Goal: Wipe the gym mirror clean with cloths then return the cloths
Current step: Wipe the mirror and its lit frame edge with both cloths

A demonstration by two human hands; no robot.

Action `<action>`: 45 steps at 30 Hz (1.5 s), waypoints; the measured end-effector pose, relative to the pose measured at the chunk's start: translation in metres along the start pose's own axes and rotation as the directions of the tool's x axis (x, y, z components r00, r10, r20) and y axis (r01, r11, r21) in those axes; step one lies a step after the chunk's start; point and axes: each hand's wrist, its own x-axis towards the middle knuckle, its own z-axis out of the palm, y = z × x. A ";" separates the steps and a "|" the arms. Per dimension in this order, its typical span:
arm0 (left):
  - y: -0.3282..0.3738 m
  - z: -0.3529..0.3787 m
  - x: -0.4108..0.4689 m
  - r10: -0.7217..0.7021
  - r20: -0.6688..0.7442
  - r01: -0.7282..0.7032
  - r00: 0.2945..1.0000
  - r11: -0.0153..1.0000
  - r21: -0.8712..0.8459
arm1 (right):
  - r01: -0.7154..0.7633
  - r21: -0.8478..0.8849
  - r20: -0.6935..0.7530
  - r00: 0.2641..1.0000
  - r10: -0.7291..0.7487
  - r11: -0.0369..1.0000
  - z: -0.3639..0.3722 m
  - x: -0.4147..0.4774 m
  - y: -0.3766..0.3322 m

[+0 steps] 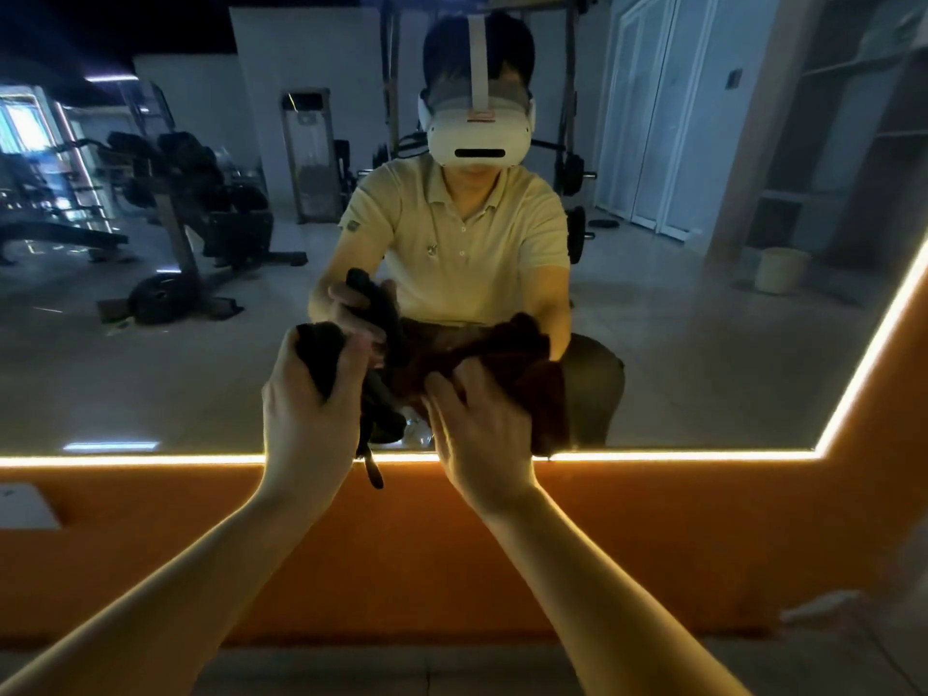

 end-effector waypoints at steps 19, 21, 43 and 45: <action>-0.026 -0.002 -0.014 -0.094 0.080 0.090 0.992 0.995 0.045 | -0.216 0.148 -0.095 0.968 0.232 0.965 -0.010 -0.002 0.024; -0.028 0.003 -0.015 -0.086 0.083 0.081 0.993 0.994 0.072 | 0.020 0.090 0.102 0.994 -0.029 0.996 -0.005 -0.028 0.014; 0.000 0.077 -0.034 0.174 0.325 -0.249 0.929 0.947 0.205 | -0.901 0.245 -0.084 0.348 0.934 0.358 -0.102 -0.047 0.177; 0.001 0.068 -0.029 0.182 0.295 -0.250 0.938 0.944 0.214 | -0.834 0.219 -0.064 0.506 0.860 0.507 -0.083 -0.032 0.135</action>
